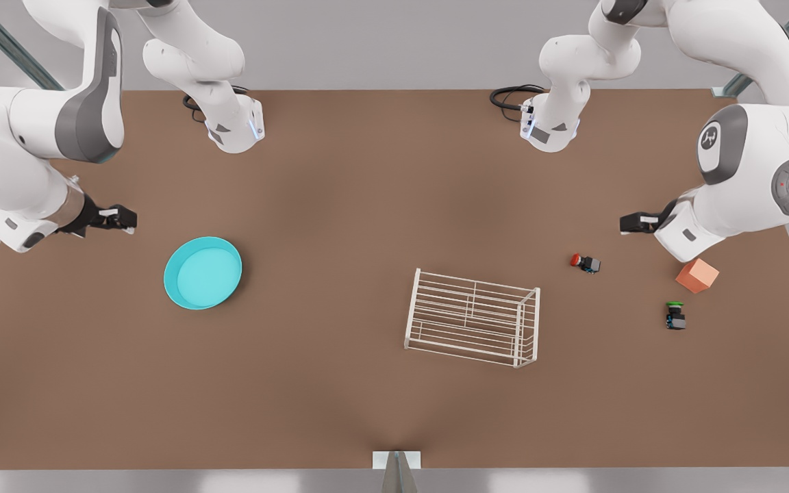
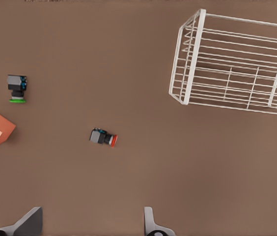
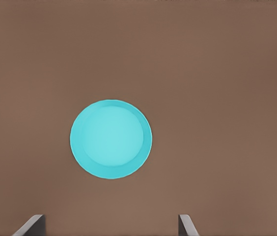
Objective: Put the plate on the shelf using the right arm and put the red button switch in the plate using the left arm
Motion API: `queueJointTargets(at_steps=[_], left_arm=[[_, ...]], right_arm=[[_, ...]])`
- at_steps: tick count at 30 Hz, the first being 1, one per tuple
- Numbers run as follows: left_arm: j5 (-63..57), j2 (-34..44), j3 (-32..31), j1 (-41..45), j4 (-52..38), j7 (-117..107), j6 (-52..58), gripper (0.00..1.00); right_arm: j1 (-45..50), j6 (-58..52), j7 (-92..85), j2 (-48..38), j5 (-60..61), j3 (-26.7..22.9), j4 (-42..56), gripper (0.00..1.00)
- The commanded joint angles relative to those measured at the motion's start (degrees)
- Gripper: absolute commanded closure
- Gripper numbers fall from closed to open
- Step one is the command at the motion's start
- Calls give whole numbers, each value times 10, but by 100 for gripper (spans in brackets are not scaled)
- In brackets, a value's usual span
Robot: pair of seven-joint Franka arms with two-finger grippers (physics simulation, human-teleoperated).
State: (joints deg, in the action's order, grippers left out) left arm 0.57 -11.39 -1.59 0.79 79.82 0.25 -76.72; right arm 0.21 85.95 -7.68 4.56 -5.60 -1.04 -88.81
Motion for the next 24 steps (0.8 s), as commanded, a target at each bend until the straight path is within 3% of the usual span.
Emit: queueJointTargets(at_steps=[1,3,6,11,20,24], left_arm=[[0,1,0,0,0,-27,-7,0],[0,1,0,0,0,-27,-7,0],[0,1,0,-1,1,-27,-7,0],[0,1,0,-3,1,-27,-7,0],[-2,2,0,-3,-6,-27,-4,0],[0,2,1,-6,-5,-28,13,0]], right_arm=[[0,10,-23,1,2,0,3,0],[-2,19,-36,42,51,0,13,0],[-17,133,-37,117,129,-3,-24,0],[-70,270,-88,126,166,-2,-143,0],[-168,337,-179,216,179,-3,-184,0],[-181,418,-212,219,235,-2,-257,0]])
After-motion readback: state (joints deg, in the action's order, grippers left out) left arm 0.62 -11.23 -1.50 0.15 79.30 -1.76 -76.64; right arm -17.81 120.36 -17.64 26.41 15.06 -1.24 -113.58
